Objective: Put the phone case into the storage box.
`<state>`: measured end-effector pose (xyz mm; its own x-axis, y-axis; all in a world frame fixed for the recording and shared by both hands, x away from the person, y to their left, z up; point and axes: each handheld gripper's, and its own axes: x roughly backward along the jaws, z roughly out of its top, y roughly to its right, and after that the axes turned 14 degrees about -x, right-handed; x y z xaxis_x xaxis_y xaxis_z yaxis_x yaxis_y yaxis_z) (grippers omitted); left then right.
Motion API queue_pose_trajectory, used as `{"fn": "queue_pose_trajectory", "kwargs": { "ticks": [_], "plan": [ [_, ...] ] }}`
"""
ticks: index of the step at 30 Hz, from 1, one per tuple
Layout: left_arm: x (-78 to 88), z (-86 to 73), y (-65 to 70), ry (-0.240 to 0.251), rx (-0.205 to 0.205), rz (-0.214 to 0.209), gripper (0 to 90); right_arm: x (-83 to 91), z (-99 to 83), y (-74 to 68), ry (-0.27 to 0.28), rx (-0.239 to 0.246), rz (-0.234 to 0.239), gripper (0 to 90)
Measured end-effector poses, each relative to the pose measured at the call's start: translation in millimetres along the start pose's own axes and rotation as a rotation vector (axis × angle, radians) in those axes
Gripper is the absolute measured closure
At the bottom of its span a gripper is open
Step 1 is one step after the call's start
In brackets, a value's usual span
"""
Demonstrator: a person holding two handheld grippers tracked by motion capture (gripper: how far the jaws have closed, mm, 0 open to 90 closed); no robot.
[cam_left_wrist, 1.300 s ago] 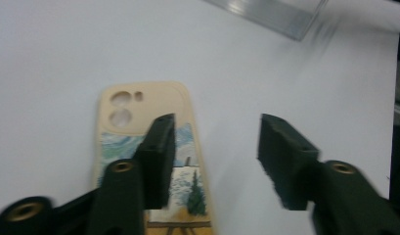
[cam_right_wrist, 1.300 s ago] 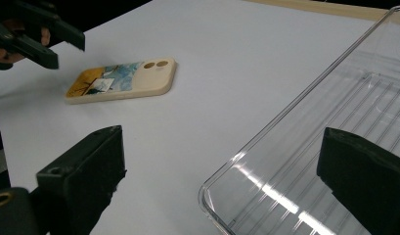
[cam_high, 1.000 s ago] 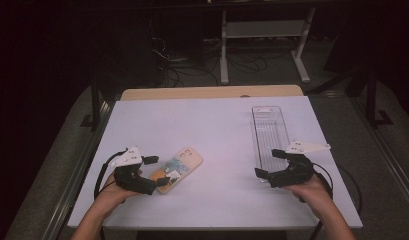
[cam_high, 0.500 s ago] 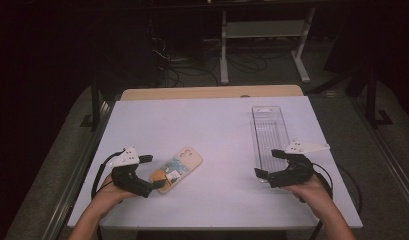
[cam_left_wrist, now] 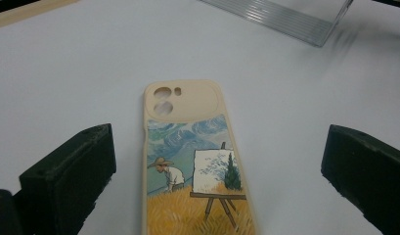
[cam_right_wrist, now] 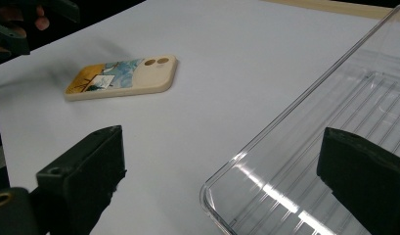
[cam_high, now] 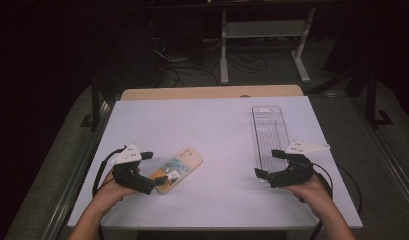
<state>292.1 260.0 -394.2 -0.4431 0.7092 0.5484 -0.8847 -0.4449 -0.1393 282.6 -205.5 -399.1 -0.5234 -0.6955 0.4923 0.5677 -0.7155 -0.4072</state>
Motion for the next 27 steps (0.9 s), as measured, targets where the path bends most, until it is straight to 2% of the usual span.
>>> {"fn": "queue_pose_trajectory", "kwargs": {
  "ticks": [1, 10, 15, 22, 27],
  "plan": [
    [-0.4, 1.8, 0.0, 0.003, 0.013, 0.002, 0.0, 0.0, 0.1, 0.0, 0.001, 0.003, 0.000, 3.3],
    [-4.7, 15.5, -7.2, 0.002, 0.015, 0.010, 0.0, 0.5, 0.5, -0.4, 0.003, 0.004, -0.001, 3.3],
    [-11.6, 23.3, -10.3, 0.010, 0.024, 0.012, 0.0, 0.3, 0.5, -0.6, 0.001, 0.005, -0.001, 3.3],
    [-21.3, 32.2, -16.3, -0.003, 0.037, 0.010, 0.0, 0.4, 0.6, 0.0, 0.002, 0.001, -0.001, 3.3],
    [-28.3, 38.8, -18.6, -0.007, 0.028, 0.010, 0.0, 0.3, 0.6, -0.1, 0.003, 0.004, 0.000, 3.3]
  ]
}}
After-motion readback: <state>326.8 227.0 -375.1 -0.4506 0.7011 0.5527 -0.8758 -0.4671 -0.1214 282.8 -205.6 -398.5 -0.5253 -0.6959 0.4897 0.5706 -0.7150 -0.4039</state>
